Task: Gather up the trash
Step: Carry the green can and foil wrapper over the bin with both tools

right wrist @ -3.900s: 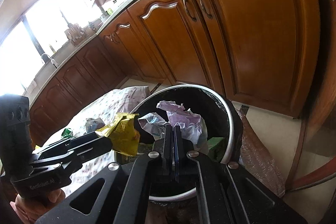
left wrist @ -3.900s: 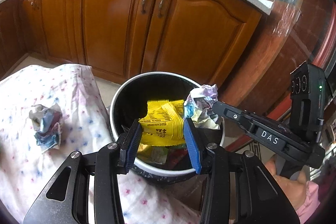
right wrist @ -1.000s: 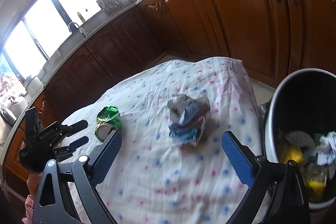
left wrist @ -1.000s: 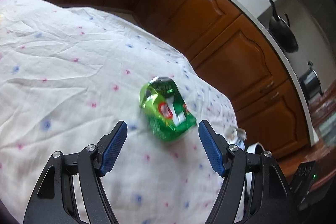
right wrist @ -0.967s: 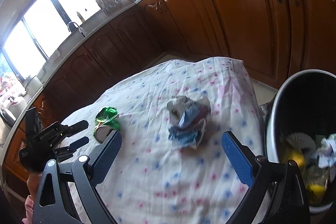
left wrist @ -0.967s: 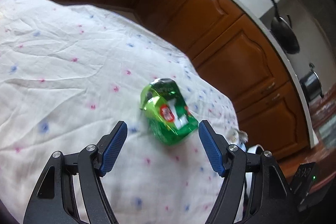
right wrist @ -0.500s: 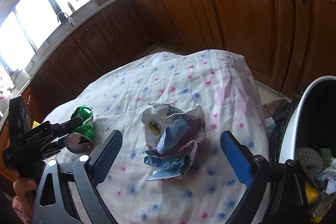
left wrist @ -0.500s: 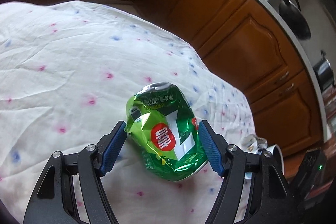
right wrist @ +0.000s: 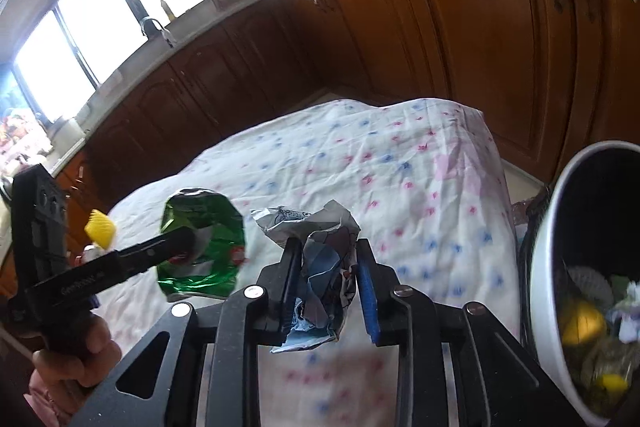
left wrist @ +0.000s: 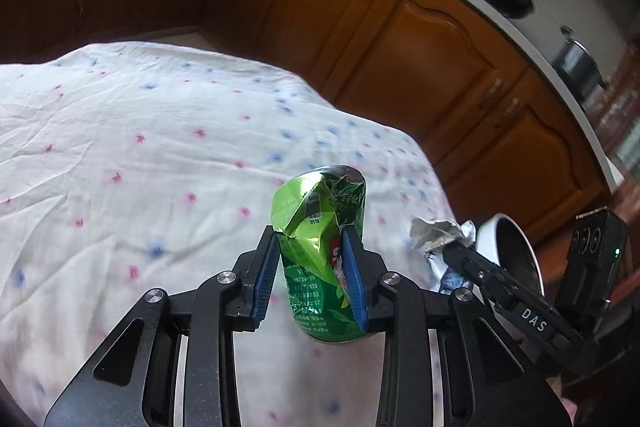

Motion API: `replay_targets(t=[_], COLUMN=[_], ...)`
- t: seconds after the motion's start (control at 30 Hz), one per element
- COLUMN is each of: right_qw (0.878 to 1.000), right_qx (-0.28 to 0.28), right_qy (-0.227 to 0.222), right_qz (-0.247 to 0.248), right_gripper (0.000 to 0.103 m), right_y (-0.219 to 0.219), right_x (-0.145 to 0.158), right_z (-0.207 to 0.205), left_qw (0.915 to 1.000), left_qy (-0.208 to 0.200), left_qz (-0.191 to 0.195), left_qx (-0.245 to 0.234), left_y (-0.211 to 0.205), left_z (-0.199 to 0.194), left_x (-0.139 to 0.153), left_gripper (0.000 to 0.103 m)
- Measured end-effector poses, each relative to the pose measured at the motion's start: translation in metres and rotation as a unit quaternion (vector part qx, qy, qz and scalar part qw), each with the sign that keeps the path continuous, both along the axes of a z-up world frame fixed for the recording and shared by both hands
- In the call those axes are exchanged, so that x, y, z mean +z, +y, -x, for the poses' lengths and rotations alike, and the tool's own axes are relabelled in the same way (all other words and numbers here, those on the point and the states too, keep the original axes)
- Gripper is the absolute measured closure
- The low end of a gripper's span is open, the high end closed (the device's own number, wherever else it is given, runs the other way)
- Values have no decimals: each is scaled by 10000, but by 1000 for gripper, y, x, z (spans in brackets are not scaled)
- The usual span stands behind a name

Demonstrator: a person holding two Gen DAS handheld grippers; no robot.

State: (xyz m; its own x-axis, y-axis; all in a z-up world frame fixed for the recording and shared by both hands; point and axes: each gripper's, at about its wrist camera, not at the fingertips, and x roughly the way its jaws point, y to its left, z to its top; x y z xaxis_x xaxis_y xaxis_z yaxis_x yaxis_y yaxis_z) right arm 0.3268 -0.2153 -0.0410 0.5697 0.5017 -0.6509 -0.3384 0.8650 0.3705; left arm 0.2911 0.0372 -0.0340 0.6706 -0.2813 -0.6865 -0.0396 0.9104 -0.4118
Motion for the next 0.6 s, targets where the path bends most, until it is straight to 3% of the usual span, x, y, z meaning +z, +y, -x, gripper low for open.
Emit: replay_targets(t=[0.3, 0.6], right_qw=[9990, 9965], right_qx=[-214, -503], right_qy=[-114, -269], right_qz=[-378, -608], right_gripper=[75, 75], right_y=[-39, -80], right_x=[17, 31], right_z=[44, 83], left_qw=[9989, 9960], left_qy=[-327, -370], left_qz=[-190, -417], left_qx=[-285, -704], left_y=[-31, -76], left_z=[48, 76], left_x=[25, 33], left_gripper=[73, 73])
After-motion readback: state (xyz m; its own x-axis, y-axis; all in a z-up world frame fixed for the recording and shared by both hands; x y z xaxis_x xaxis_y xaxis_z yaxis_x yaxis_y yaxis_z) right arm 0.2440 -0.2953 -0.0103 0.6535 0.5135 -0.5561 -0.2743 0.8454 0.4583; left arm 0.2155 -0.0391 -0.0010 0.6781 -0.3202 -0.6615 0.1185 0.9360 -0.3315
